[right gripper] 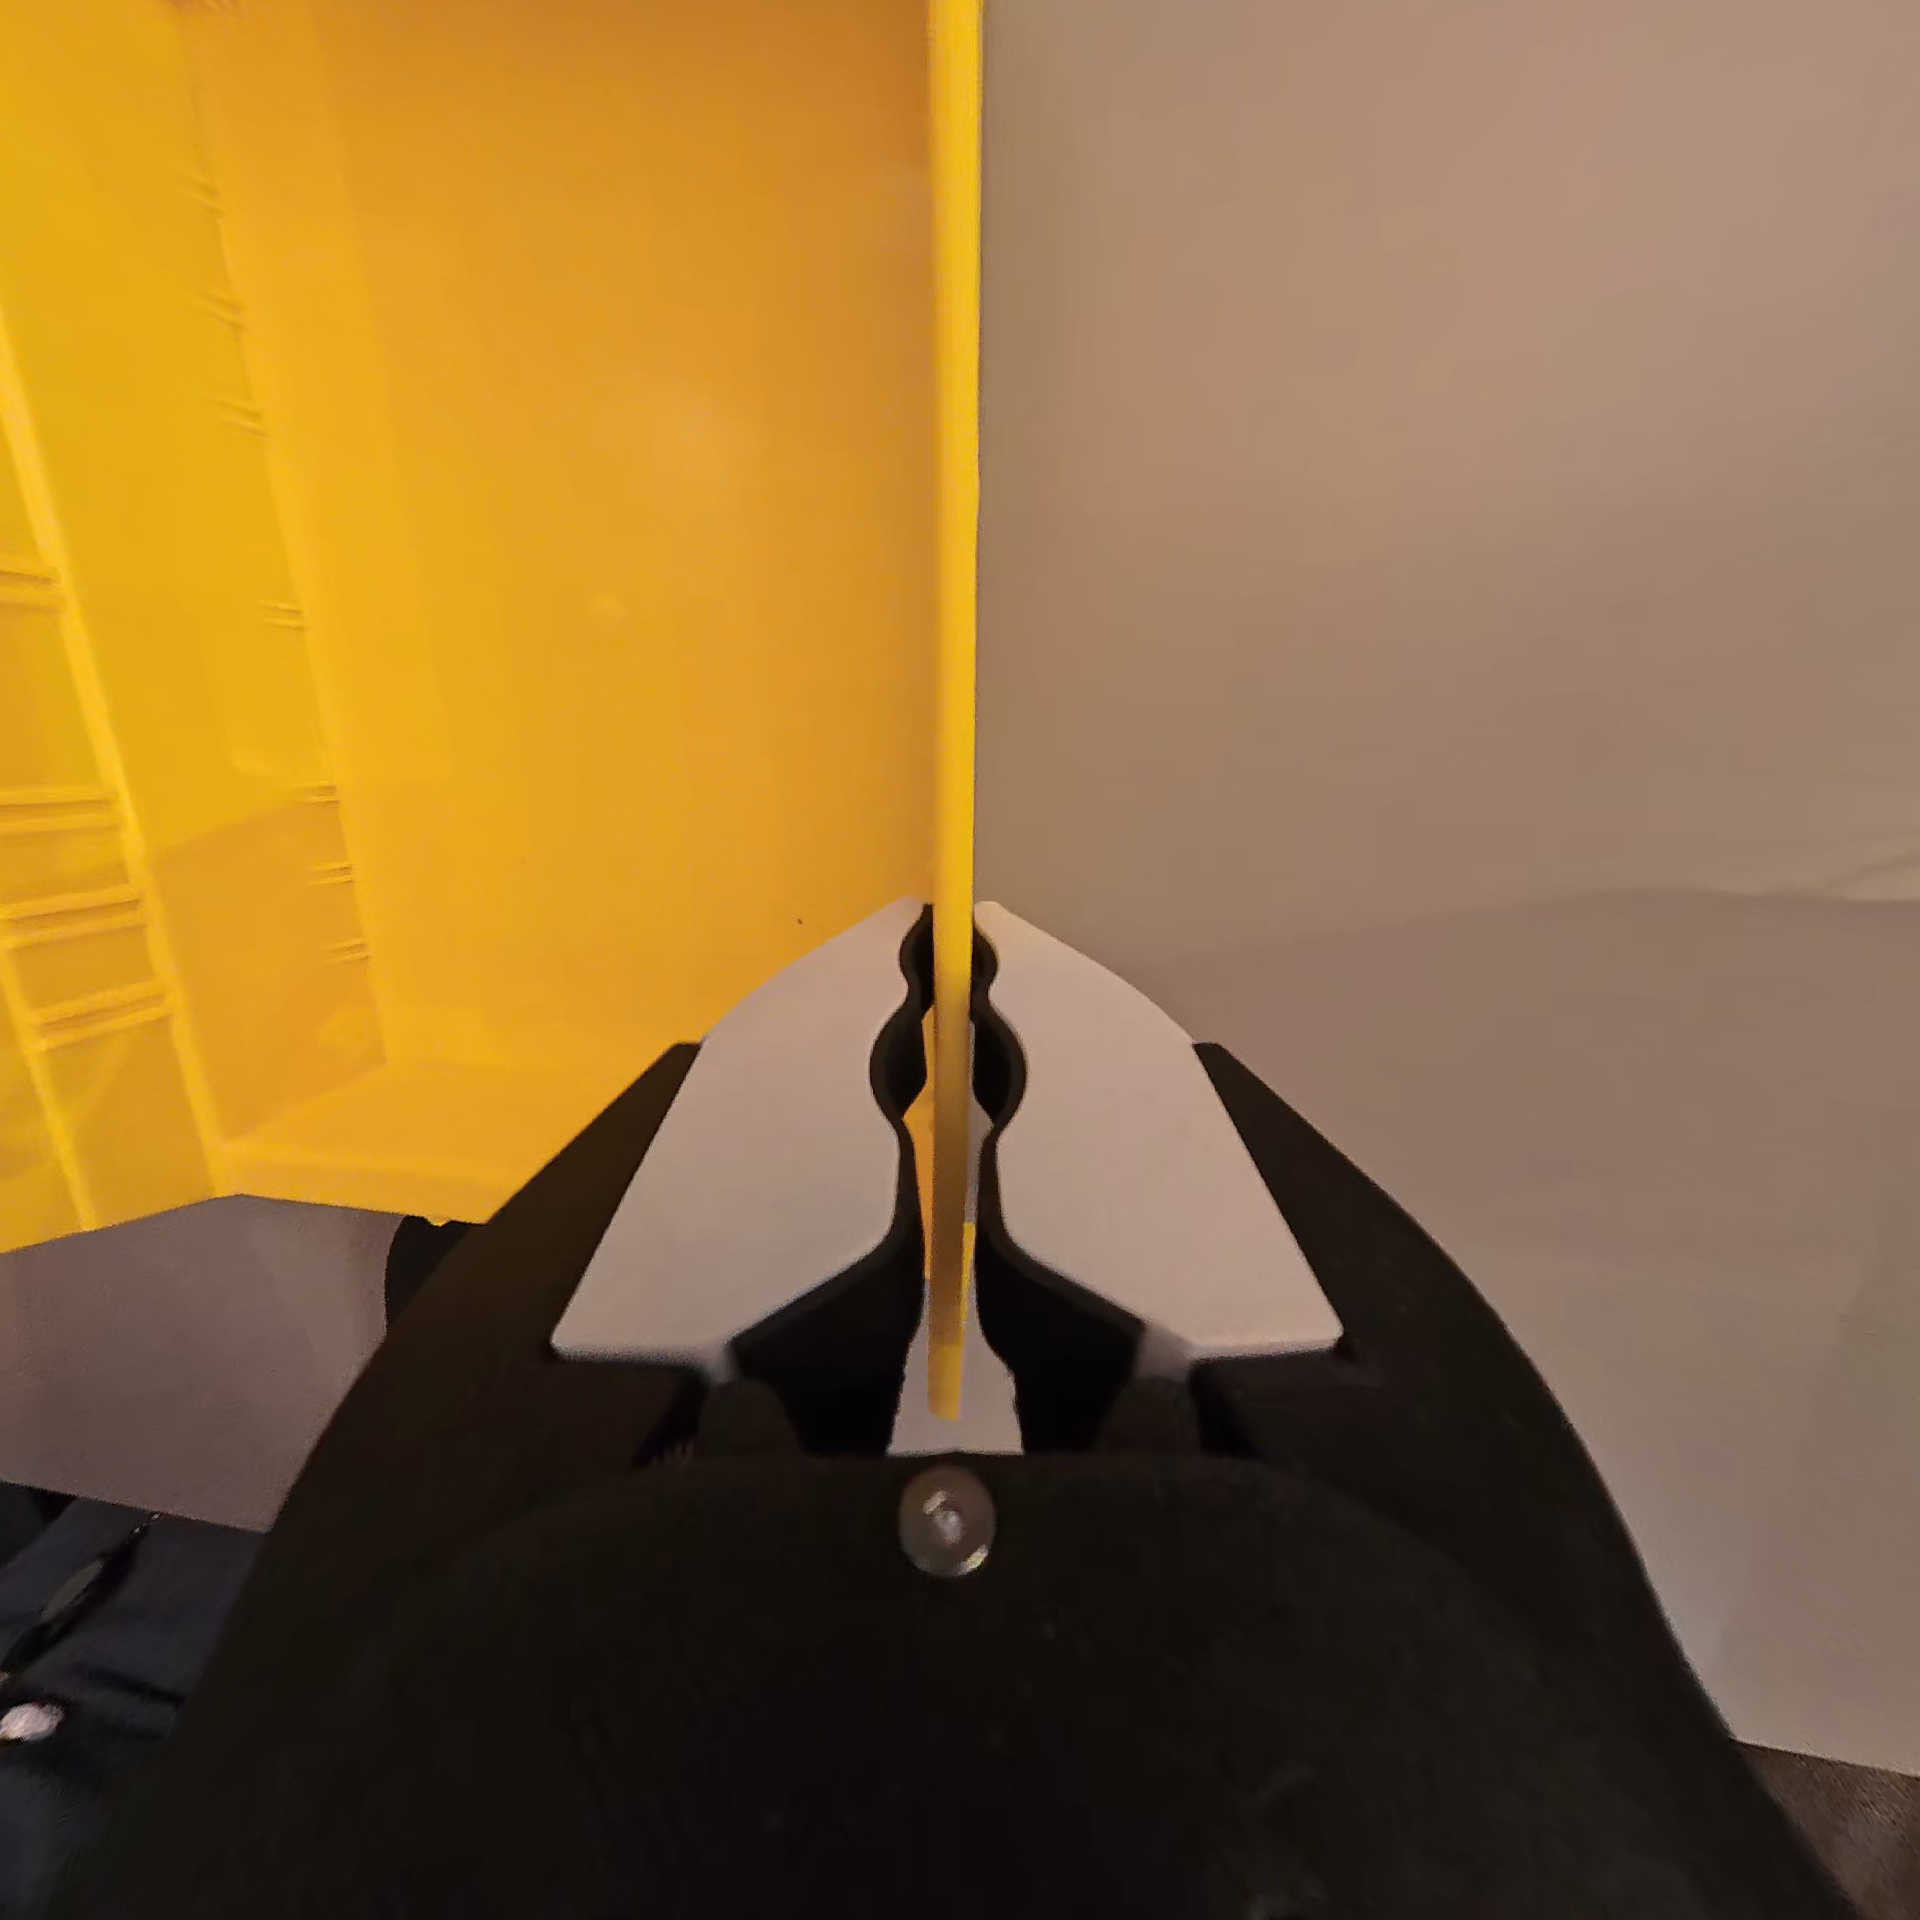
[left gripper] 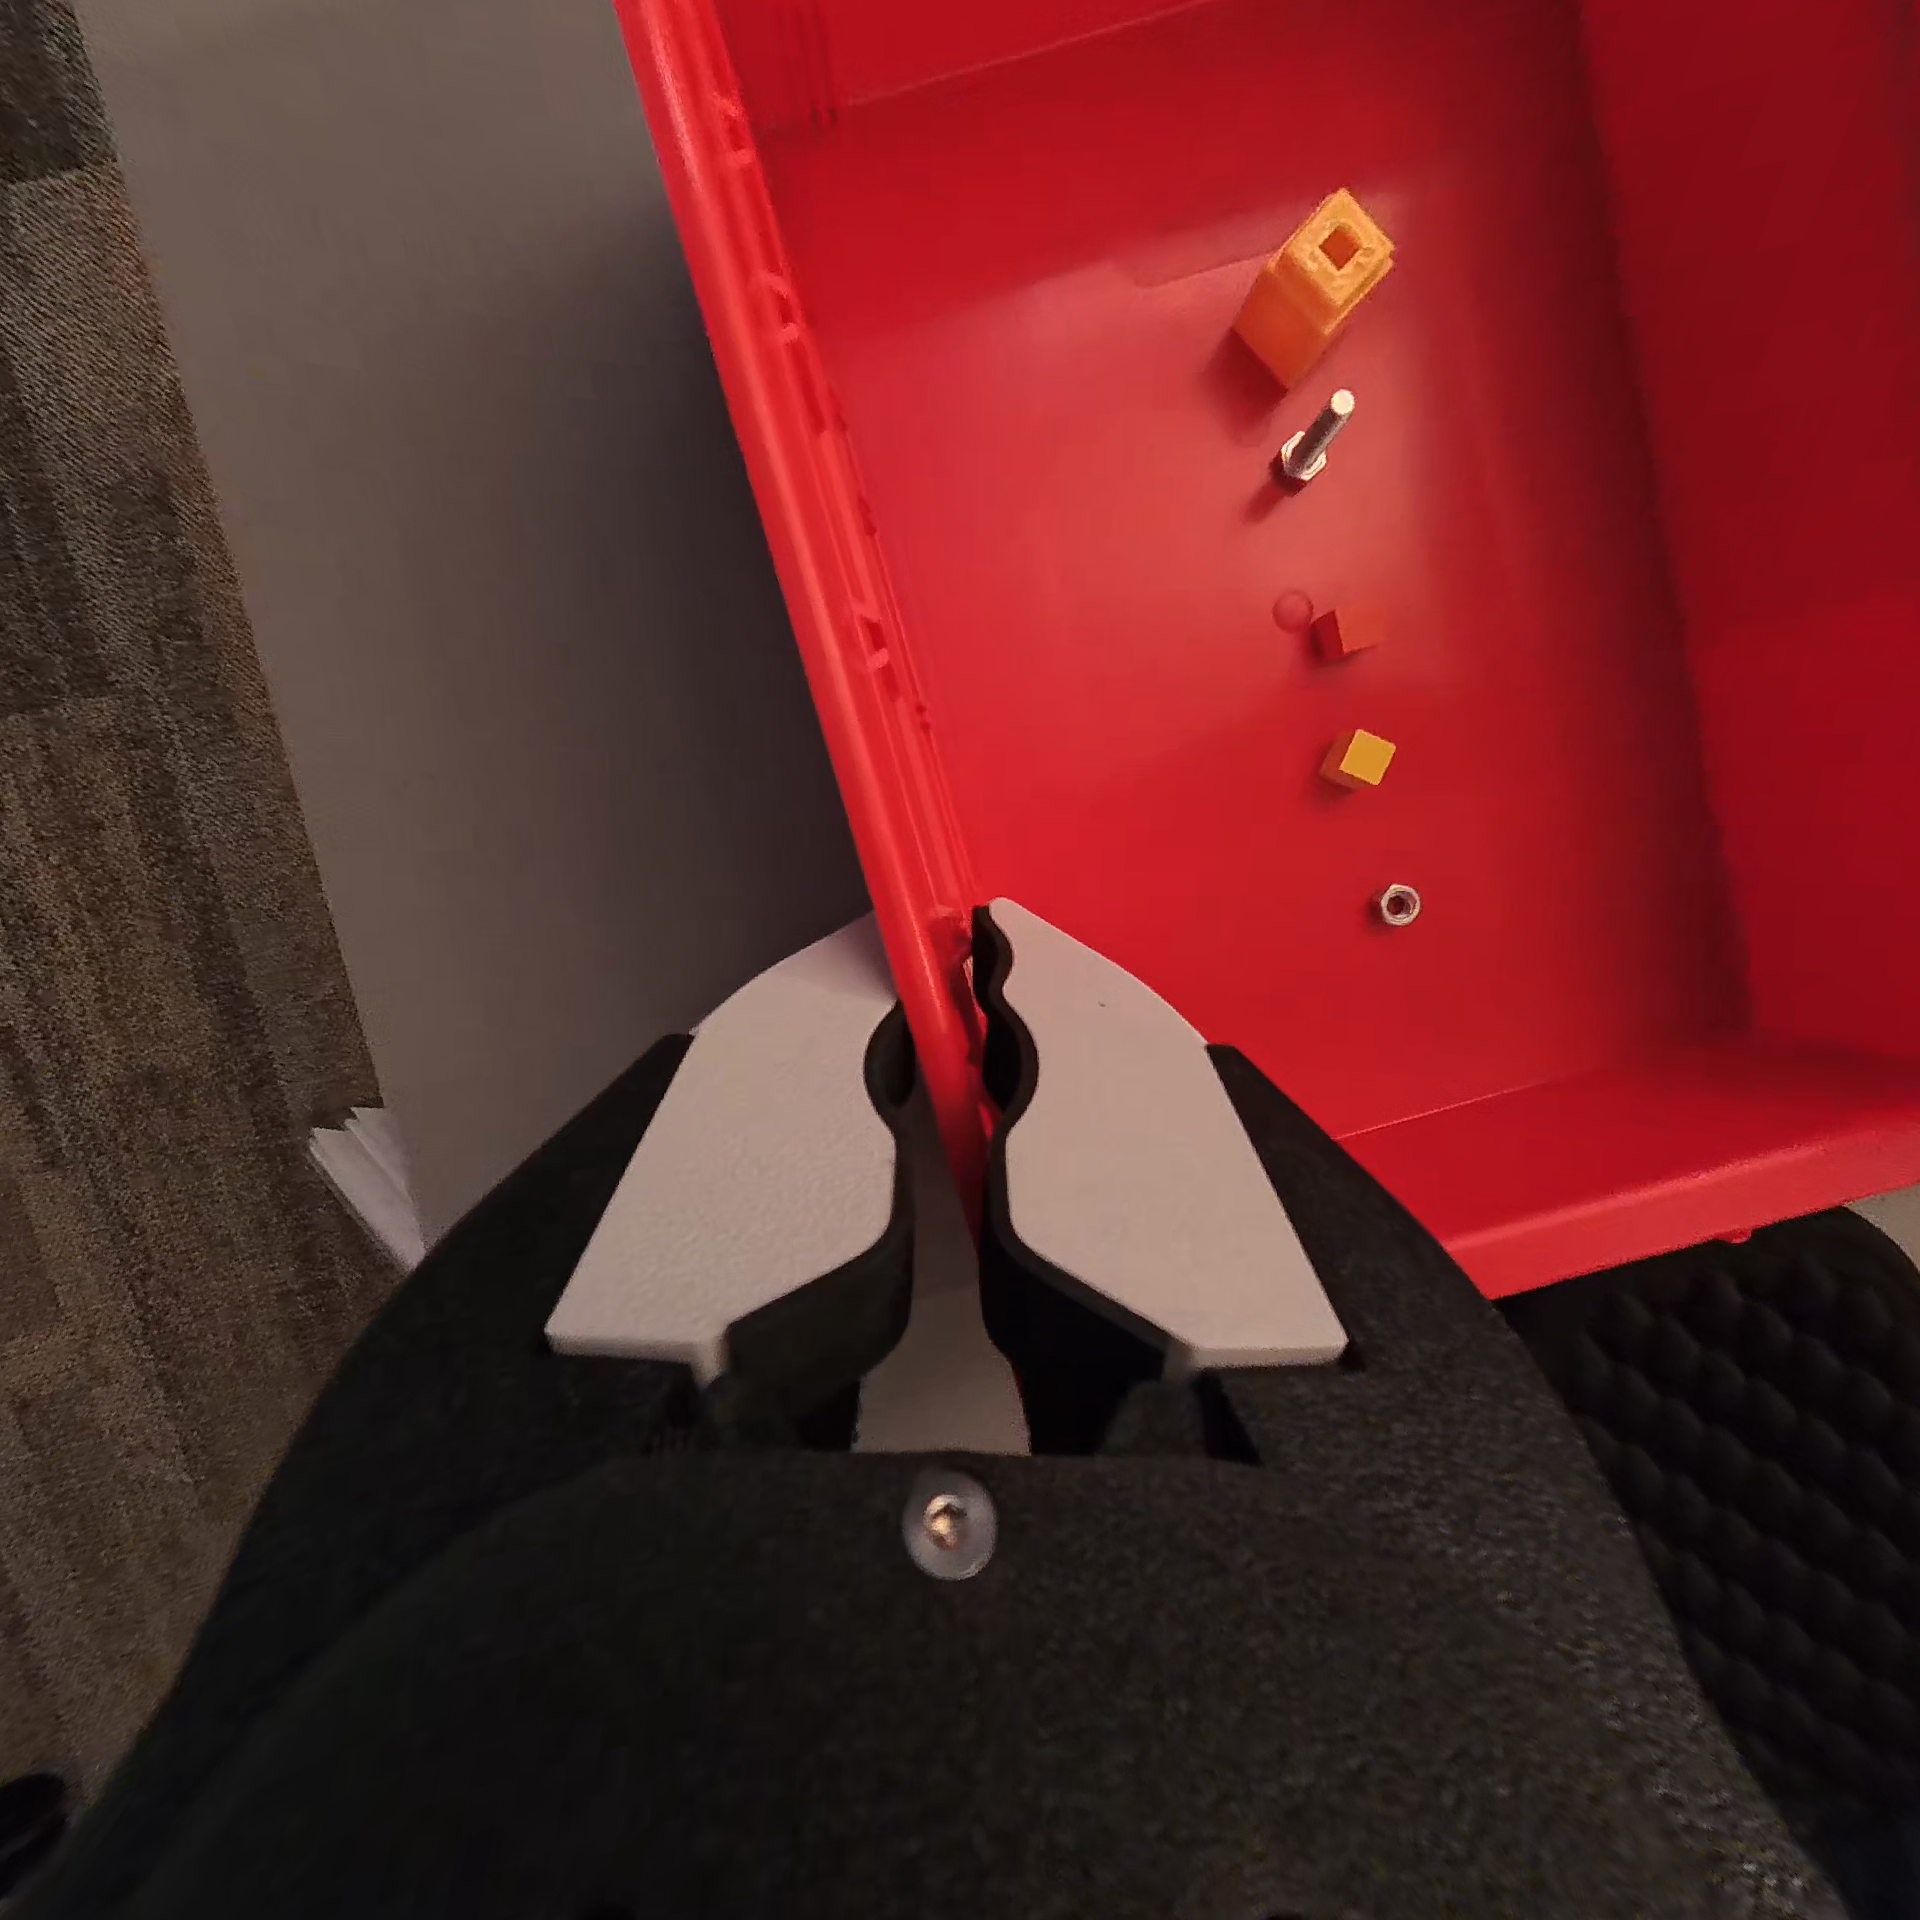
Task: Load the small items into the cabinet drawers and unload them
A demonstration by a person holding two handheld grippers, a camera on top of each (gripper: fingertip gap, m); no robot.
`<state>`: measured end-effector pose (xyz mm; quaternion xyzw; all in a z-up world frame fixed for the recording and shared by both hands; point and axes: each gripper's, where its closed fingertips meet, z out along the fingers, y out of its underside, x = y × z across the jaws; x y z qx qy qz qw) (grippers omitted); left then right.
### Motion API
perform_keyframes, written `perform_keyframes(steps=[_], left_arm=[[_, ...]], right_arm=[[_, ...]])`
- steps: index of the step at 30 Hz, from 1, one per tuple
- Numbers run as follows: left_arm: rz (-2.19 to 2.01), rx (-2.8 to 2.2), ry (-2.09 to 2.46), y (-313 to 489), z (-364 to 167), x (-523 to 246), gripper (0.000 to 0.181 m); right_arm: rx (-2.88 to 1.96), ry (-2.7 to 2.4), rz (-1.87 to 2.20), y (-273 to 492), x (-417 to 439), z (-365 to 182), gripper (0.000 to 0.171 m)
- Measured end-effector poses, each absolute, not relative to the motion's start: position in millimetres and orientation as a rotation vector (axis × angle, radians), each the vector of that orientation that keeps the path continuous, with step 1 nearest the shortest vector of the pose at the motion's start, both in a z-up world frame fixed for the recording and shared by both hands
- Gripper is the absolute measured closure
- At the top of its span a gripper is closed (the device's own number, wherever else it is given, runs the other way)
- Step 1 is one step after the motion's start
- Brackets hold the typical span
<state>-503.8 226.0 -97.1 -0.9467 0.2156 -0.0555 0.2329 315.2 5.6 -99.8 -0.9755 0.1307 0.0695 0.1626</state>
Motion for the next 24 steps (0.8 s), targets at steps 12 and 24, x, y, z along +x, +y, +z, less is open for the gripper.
perform_keyframes(steps=[12,24], left_arm=[[-0.225,-2.551,0.664,228,-99,-475,0.174],[-0.301,-2.344,0.563,227,-48,-467,0.154]], right_arm=[[-2.807,0.394,0.306,-5,311,-100,0.166],[-2.593,0.305,-0.058,0,328,-54,0.141]])
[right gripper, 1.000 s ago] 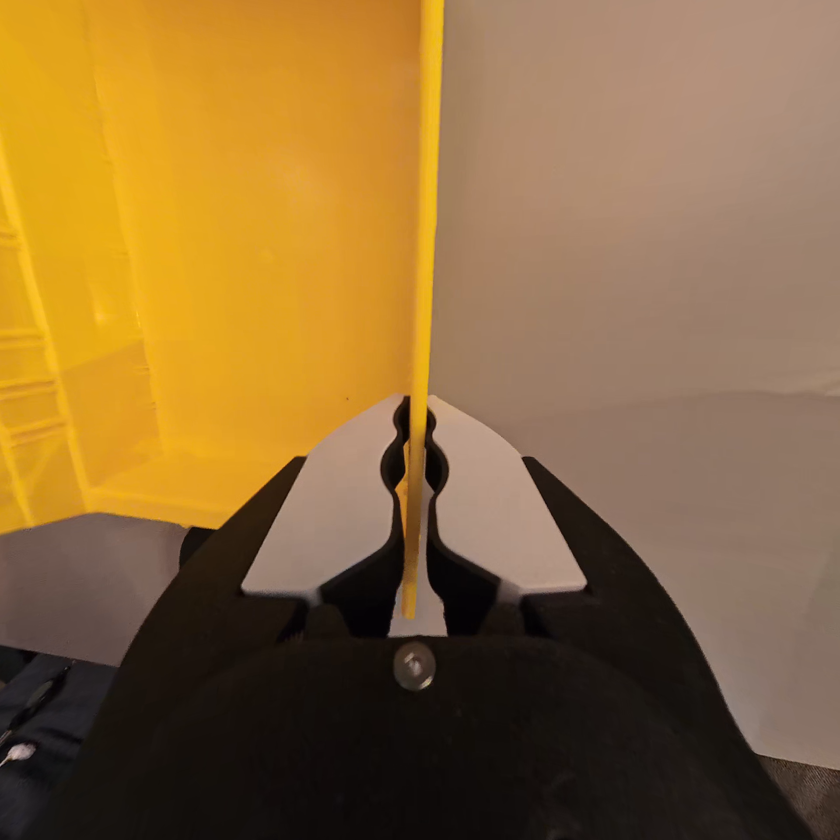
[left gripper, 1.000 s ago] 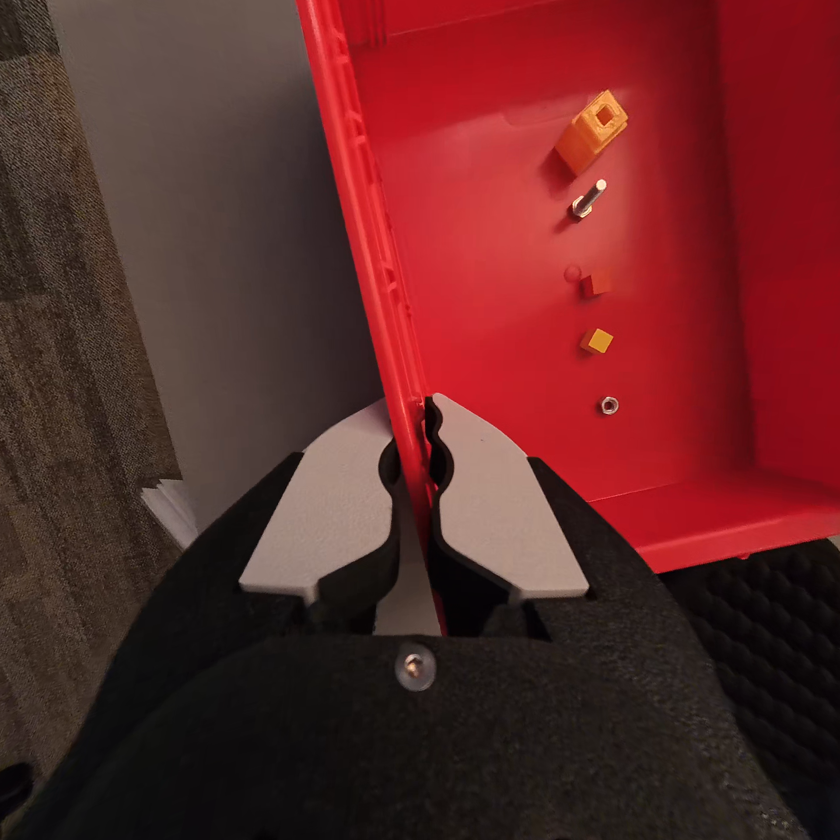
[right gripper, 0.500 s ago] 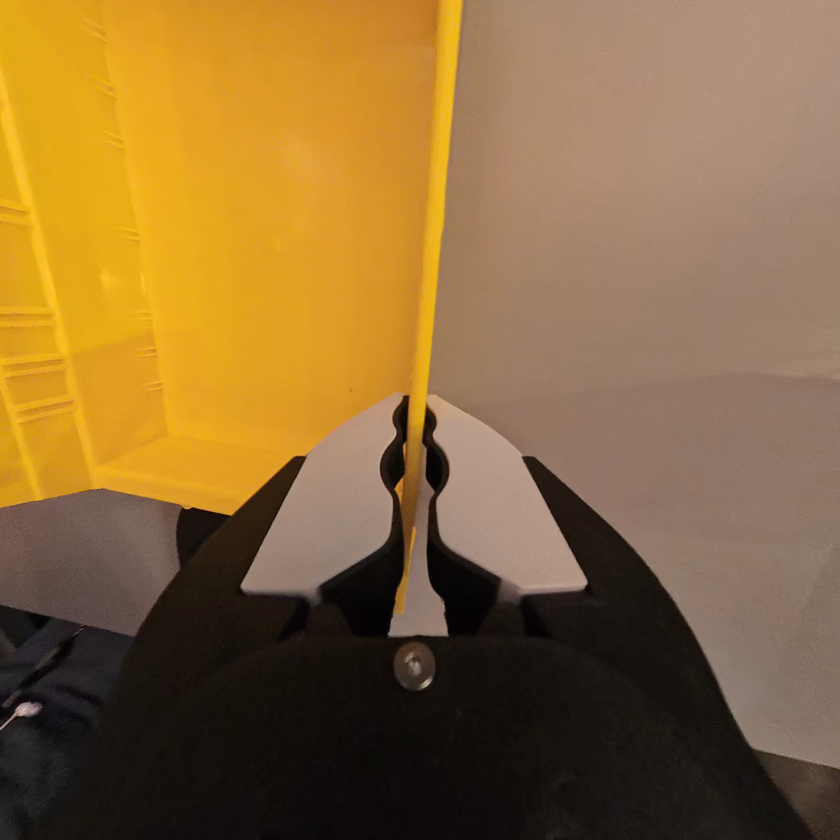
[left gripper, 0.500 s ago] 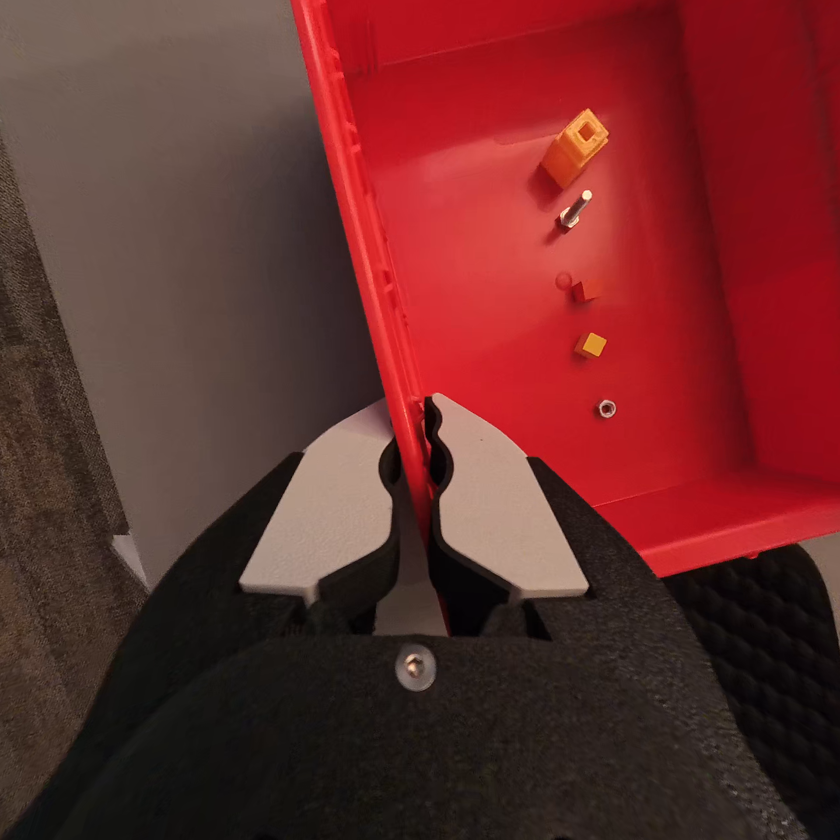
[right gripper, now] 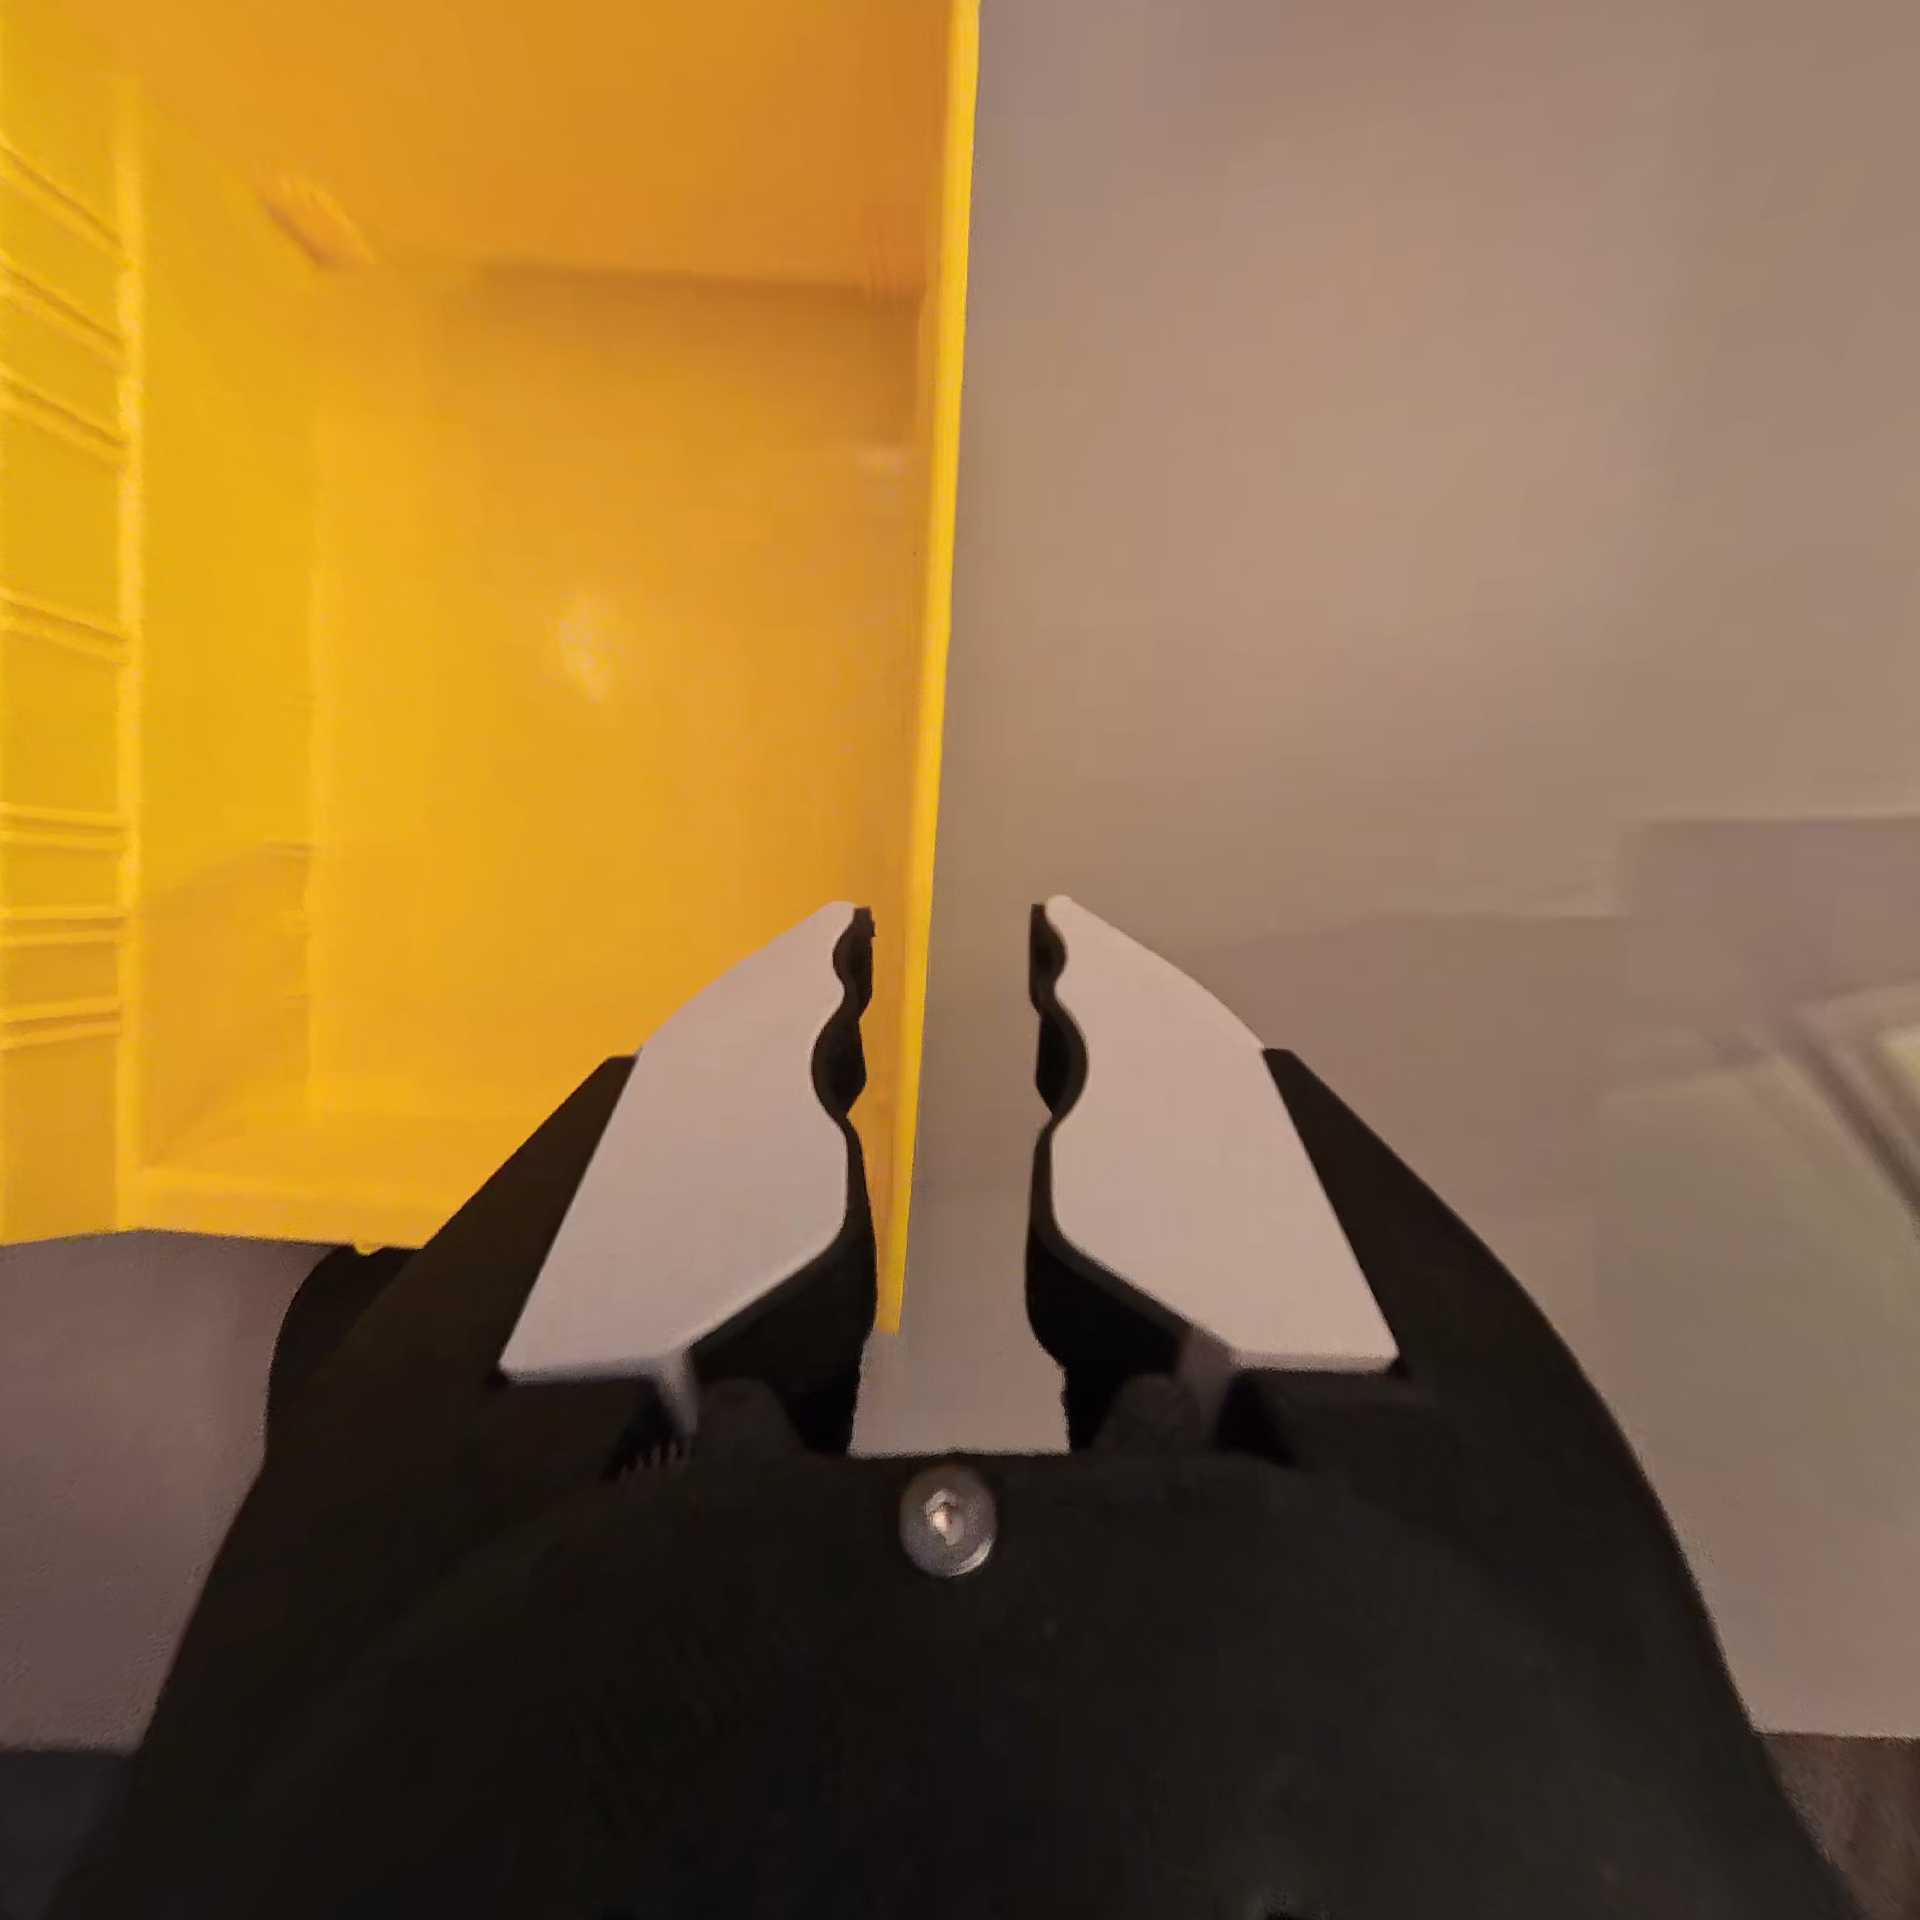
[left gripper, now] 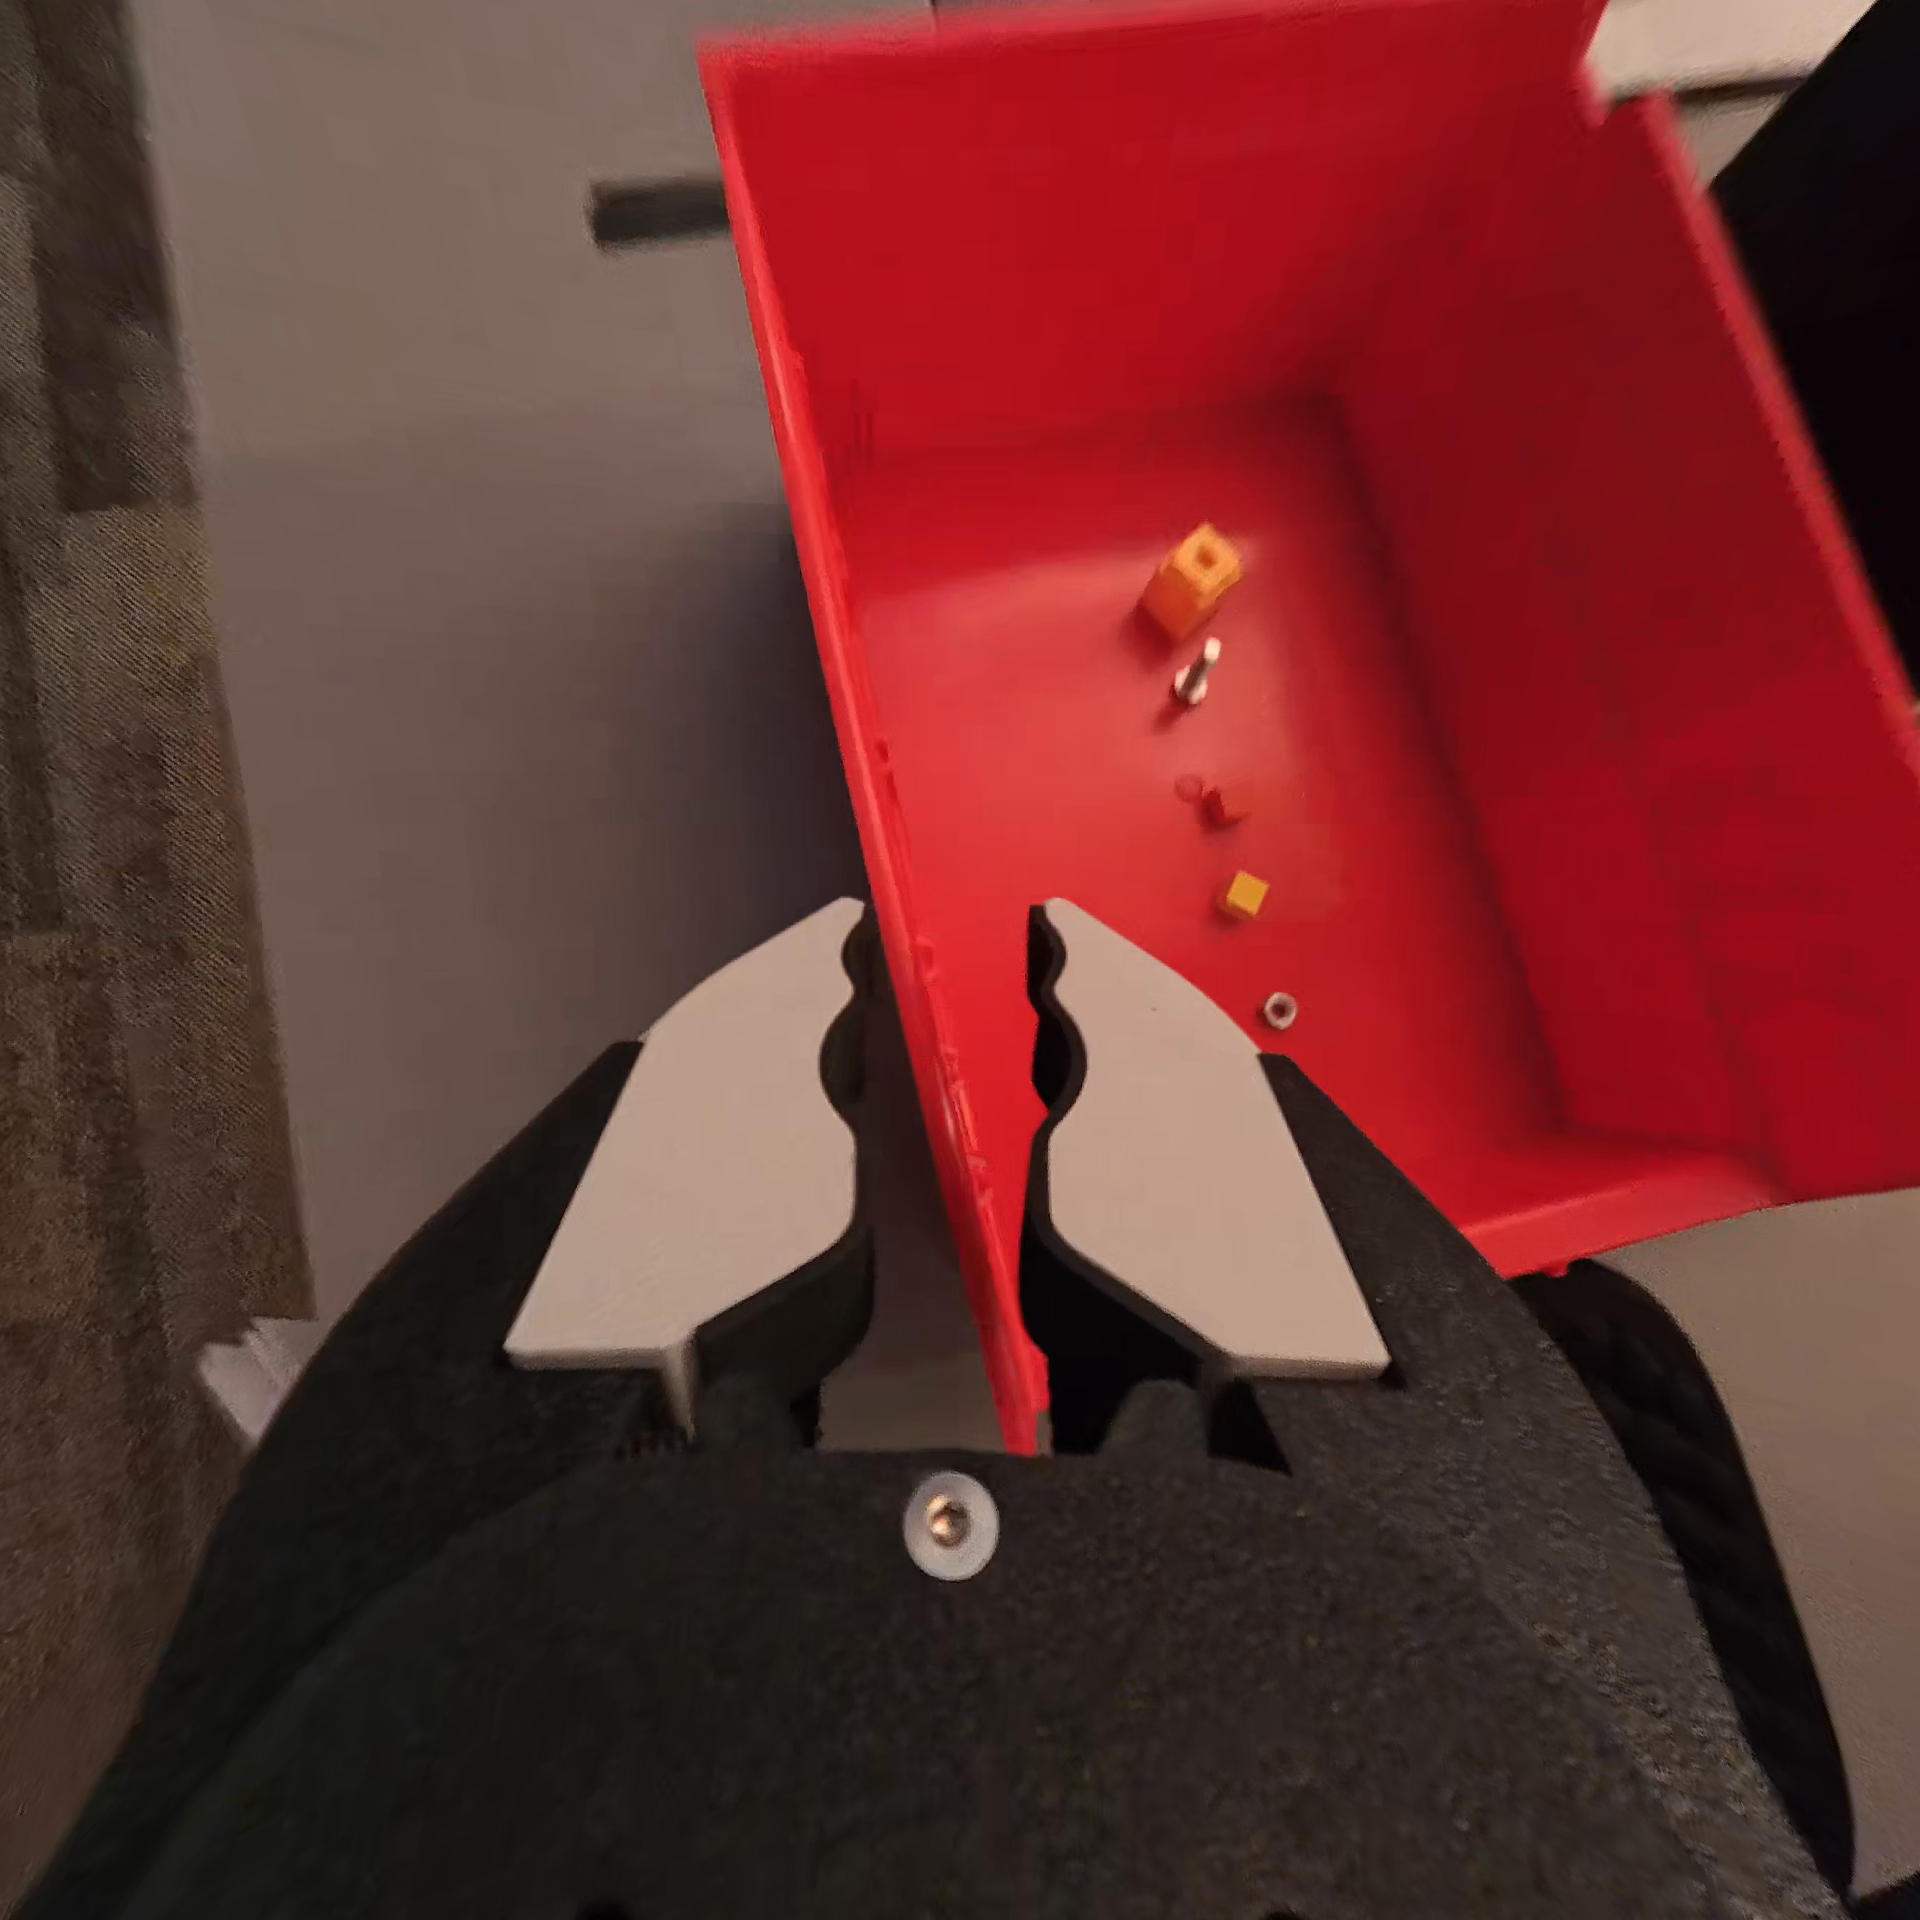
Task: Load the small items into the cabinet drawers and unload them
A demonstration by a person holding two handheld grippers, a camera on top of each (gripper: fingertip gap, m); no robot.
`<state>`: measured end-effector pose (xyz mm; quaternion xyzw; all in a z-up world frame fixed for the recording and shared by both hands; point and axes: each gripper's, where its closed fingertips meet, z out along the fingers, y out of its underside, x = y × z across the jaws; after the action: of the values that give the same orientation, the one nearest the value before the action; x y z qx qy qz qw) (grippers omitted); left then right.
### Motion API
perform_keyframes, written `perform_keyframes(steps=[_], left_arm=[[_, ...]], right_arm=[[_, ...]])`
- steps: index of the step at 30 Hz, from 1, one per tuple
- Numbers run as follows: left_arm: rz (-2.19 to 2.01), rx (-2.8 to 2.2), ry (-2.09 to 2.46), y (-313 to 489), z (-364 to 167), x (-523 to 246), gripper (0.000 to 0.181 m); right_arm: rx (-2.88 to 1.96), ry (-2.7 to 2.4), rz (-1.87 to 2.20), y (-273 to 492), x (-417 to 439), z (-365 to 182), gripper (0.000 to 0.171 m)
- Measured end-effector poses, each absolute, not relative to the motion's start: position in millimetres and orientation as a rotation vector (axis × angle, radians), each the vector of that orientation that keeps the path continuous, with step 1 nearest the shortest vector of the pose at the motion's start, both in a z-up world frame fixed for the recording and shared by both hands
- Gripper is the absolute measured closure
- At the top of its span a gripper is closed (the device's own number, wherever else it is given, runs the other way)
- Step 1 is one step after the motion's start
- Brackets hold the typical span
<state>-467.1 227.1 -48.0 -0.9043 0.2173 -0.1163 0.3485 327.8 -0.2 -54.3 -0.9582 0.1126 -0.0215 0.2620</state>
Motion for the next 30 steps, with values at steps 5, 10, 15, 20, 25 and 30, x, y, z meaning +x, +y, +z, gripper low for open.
perform_keyframes(steps=[5,10,15,20,25,30], left_arm=[[-0.310,-2.044,0.505,217,51,-451,0.150],[-0.484,-1.657,0.461,181,159,-405,0.138],[-0.648,-1.402,0.534,138,211,-353,0.146],[-0.605,-1.339,0.646,131,221,-315,0.146],[-0.599,-1.308,0.632,145,199,-298,0.152],[-0.681,-1.292,0.615,164,187,-296,0.160]], right_arm=[[-2.244,0.143,-0.199,22,303,40,0.140],[-1.781,-0.184,0.067,53,198,135,0.127],[-1.457,-0.371,0.186,63,112,183,0.092],[-1.330,-0.506,0.199,71,56,201,0.091],[-1.237,-0.574,0.151,82,29,192,0.091],[-1.297,-0.637,0.055,102,19,163,0.093]])
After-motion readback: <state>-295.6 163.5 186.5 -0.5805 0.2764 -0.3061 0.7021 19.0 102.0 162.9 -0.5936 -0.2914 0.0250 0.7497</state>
